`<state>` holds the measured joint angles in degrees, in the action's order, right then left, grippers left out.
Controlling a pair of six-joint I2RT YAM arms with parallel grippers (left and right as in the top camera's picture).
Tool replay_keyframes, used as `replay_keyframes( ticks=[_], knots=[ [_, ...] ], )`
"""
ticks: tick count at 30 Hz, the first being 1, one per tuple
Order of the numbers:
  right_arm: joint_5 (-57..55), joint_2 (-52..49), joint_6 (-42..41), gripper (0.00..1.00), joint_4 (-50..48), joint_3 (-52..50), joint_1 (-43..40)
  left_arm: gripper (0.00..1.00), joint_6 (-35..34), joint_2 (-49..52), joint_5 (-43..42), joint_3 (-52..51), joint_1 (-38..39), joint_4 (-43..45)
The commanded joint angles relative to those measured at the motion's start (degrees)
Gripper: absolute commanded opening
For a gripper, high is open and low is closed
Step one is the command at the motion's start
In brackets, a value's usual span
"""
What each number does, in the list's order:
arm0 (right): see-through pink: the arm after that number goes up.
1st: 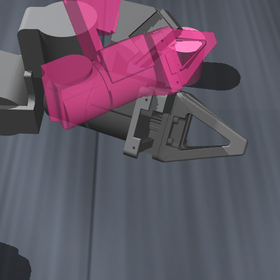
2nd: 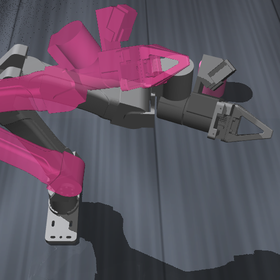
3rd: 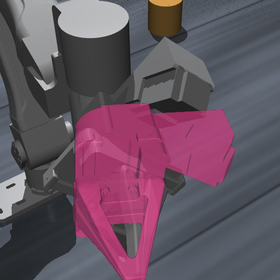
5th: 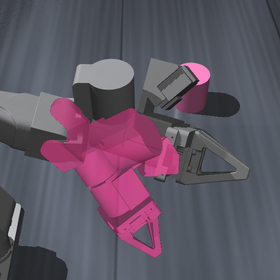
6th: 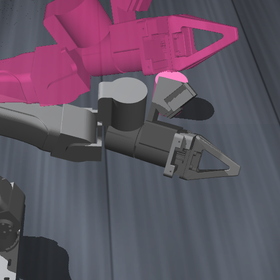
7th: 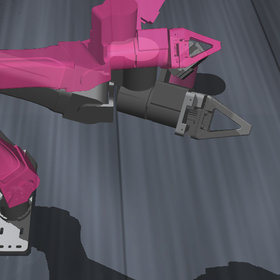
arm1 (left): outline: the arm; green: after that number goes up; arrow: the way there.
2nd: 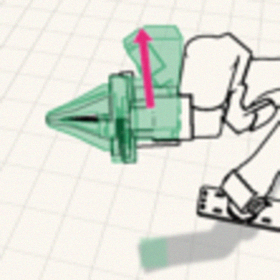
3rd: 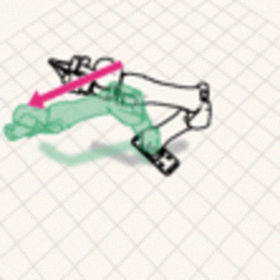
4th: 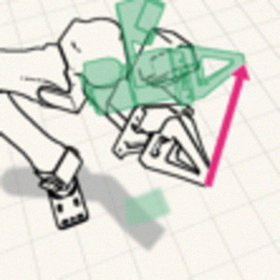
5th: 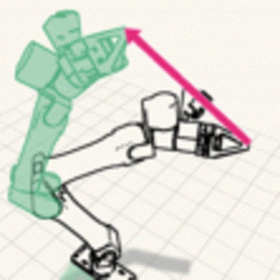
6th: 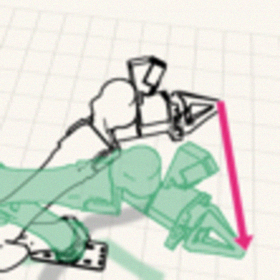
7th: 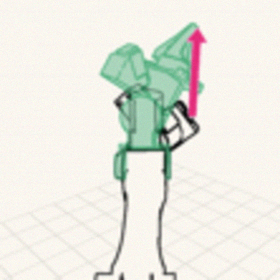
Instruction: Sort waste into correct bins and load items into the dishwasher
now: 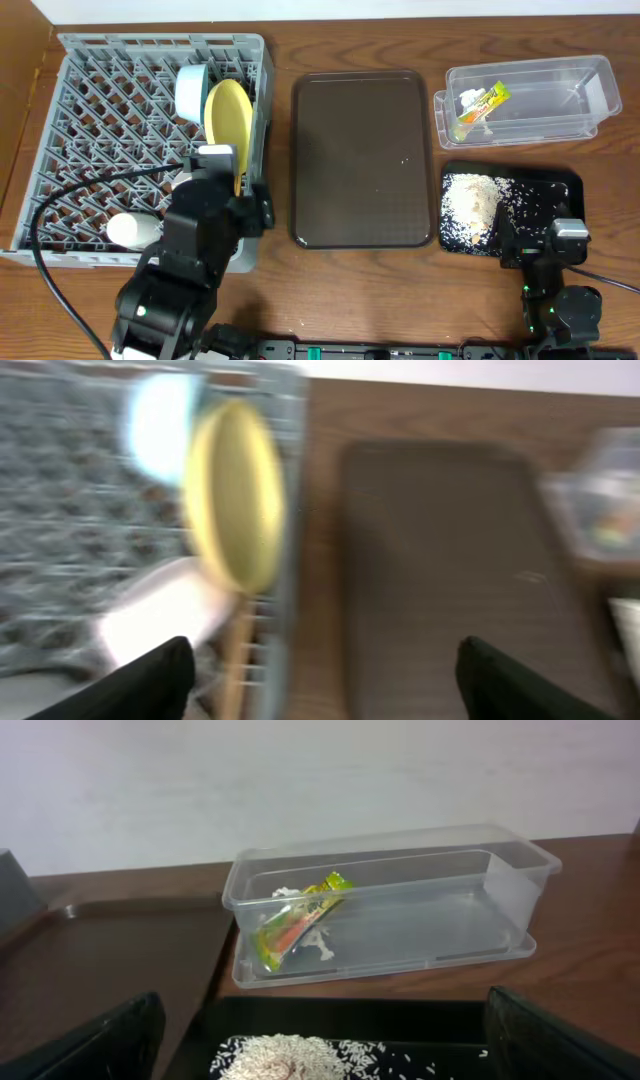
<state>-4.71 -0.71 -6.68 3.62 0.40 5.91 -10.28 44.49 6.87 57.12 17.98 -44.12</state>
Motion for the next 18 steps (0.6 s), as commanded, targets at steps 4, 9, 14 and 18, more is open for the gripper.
replay_keyframes(
  ticks=[4,9,14,18],
  knots=[
    [-0.2,0.2,0.8,0.99,0.2,-0.1,-0.3,0.87,-0.9,-0.9,-13.3,0.2,0.4,-1.4],
    [-0.2,0.2,0.8,0.99,0.2,-0.1,-0.3,0.92,-0.7,-1.1,-7.2,0.2,0.1,2.6],
    [-0.2,0.2,0.8,0.99,0.2,-0.1,-0.3,0.93,4.9,-2.9,-7.2,-1.6,-3.2,11.9],
    [-0.2,0.2,0.8,0.99,0.2,-0.1,-0.3,0.93,14.3,-9.5,-15.8,-6.9,-10.1,19.9]
  ],
)
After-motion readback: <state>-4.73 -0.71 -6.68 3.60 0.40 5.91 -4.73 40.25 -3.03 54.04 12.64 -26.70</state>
